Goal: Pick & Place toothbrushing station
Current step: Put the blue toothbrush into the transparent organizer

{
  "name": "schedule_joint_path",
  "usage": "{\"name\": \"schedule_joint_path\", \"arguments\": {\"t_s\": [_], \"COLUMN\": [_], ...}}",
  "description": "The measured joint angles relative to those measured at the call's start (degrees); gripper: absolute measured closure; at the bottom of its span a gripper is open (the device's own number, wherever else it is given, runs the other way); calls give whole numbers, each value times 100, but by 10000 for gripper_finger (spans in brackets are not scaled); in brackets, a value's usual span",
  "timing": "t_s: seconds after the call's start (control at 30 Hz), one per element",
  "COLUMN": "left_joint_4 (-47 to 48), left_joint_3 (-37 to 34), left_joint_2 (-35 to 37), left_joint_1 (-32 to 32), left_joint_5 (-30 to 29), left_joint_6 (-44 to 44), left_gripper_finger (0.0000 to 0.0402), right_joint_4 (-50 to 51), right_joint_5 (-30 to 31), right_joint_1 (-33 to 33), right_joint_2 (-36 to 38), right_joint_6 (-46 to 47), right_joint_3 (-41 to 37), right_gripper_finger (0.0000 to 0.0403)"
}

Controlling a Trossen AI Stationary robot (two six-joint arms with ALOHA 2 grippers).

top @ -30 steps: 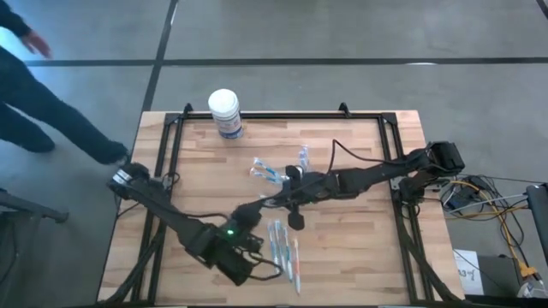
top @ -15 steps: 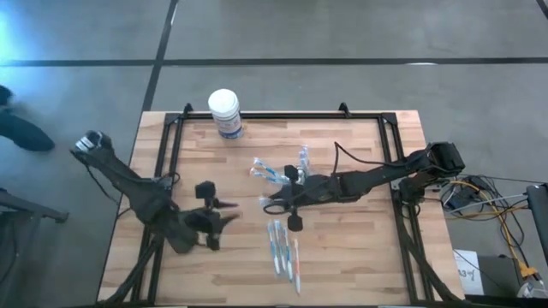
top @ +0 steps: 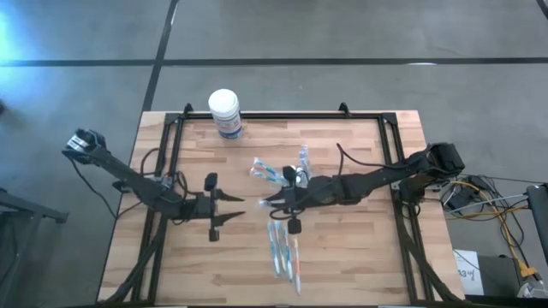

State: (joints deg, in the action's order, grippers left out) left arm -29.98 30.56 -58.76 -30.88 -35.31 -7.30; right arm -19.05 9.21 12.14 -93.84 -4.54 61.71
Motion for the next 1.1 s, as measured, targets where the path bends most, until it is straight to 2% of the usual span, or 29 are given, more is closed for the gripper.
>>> {"name": "schedule_joint_path", "arguments": {"t_s": [0.17,0.3,0.57,0.8,1.1], "left_joint_4": [9,20,626,619,605], "left_joint_3": [371,709,1103,1281,1524], "left_joint_2": [-289,-476,-687,-1000,-1278], "left_joint_1": [243,385,659,817,916], "left_joint_5": [504,566,789,1434,1463], "left_joint_6": [-24,-158,71,71,22], "left_gripper_finger": [224,215,213,213,213], "right_joint_4": [-104,-130,-300,-346,-379], "right_joint_5": [-2,-2,-4,-22,-6], "right_joint_1": [2,2,39,42,78], "right_joint_2": [0,0,0,0,-2], "right_joint_6": [1,12,-1,-12,-14], "right_joint_3": [0,0,4,7,7], "right_gripper_finger": [380,380,379,379,379]}}
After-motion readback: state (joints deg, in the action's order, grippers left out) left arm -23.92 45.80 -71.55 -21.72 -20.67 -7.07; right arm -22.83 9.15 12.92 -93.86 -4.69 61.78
